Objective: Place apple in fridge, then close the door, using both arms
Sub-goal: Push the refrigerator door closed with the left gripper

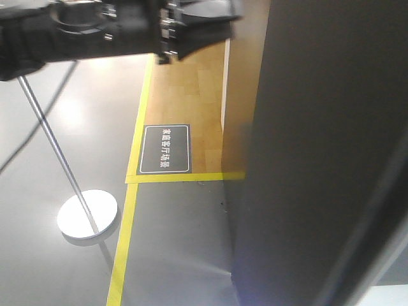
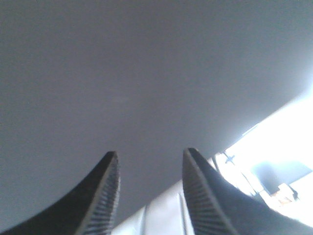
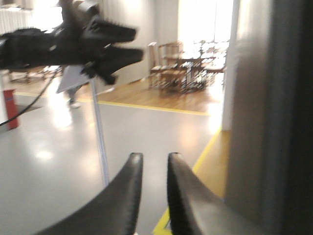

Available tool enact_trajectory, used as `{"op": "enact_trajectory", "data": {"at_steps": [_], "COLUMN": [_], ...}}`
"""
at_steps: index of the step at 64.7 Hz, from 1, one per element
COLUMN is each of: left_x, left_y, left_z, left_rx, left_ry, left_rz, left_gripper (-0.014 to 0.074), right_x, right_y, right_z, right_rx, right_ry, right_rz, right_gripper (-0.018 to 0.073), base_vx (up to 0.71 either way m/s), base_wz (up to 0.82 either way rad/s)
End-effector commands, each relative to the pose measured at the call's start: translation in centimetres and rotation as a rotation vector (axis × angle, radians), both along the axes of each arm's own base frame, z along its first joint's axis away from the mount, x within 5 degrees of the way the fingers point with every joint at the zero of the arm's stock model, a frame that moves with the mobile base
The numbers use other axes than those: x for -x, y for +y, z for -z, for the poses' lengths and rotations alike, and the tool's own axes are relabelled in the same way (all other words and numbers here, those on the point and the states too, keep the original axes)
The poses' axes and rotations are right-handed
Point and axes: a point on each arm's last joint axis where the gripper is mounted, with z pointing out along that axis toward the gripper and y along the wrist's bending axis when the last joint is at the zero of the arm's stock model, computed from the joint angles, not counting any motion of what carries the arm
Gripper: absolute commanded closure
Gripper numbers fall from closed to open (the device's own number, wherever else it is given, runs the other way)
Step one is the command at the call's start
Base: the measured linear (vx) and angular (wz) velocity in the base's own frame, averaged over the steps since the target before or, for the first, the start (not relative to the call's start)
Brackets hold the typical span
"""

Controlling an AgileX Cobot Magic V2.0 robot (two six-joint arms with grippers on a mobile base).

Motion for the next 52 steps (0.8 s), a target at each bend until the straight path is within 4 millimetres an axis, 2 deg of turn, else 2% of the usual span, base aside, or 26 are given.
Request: {"op": "enact_trajectory", "data": {"at_steps": [1,11,17,26,37,42,52], "left_x": [0.8,-0.1,-0.7,-1.3,-1.7,-1.8,-2.1], "left_y": [2.7,6.2,8.5,11.3,14.0,14.9,16.8], "left_z": [-3.6,-3.6,-3.6,-3.6,-3.6,-3.6,-3.6], "left_rx": [0.118,0.116,0.114,0.111,0.108,0.108,0.102], "left_ry": [-0.066,-0.082,-0.09,-0.086,-0.09,-0.092,-0.093], "left_rz": [-0.02,-0.062,-0.102,-0.168,-0.243,-0.27,-0.329], "left_gripper": [0.0289,0.0289,0.03,0.0339,0.0418,0.0455,0.0528], "right_x": [-1.3,-4.0,-6.3,-10.7,-16.6,-19.6,-23.5], "right_y": [-1.1,-2.1,-2.7,-3.1,-3.7,-3.9,-4.4], "right_z": [-1.7,-3.6,-5.4,-8.5,-11.1,-11.4,-11.8], "right_rx": [-0.038,-0.083,-0.085,-0.052,-0.056,-0.044,-0.062], "right_ry": [-0.089,-0.108,-0.113,-0.104,-0.101,-0.095,-0.095], "right_rz": [0.127,0.241,0.3,0.352,0.415,0.447,0.494], "right_gripper": [0.0261,0.0066,0.0007,0.0,0.0,0.0,0.0], "base_vx": [0.0,0.0,0.0,0.0,0.0,0.0,0.0], "base_wz": [0.0,0.0,0.0,0.0,0.0,0.0,0.0]}}
